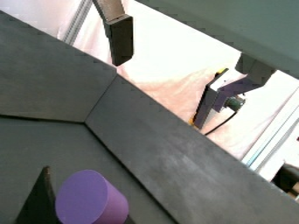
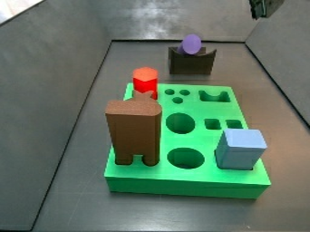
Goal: Pick up the round object. Move up. Place the round object on the fixture. Regrasp the round object. Move to above the board. Insert the round object.
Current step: Regrasp the round object.
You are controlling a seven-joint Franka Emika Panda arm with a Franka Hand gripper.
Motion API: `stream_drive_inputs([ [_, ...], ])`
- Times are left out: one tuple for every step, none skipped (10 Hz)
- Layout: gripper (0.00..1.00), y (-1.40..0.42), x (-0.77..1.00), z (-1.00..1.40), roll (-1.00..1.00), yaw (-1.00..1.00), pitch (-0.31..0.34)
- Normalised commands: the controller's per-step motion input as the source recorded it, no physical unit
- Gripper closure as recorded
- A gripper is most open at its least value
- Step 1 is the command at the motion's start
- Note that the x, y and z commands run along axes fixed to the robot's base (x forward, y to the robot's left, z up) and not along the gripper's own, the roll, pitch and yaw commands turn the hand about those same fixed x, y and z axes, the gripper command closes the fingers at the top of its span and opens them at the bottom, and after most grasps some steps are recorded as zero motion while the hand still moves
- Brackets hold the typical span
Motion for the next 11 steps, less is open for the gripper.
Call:
stream_drive_inputs([
  [0.0, -0.02, 0.08, 0.0, 0.23, 0.15, 0.097],
  [0.0, 0.08, 0.03, -1.0, 0.17, 0.19, 0.143],
  [0.0, 0.08, 0.03, -1.0, 0.15, 0.2, 0.112],
  [0.0, 0.07, 0.05, -1.0, 0.14, 0.2, 0.07],
  [0.0, 0.06, 0.06, -1.0, 0.12, 0.2, 0.027],
  [0.0, 0.06, 0.07, -1.0, 0.1, 0.18, -0.022],
  [0.0, 0.06, 0.08, -1.0, 0.09, 0.16, -0.059],
  [0.0, 0.05, 0.08, -1.0, 0.08, 0.13, -0.09],
  [0.0, 0.05, 0.09, -1.0, 0.08, 0.1, -0.115],
  [0.0, 0.04, 0.1, -1.0, 0.07, 0.05, -0.123],
  [0.0, 0.04, 0.11, -1.0, 0.07, 0.02, -0.118],
])
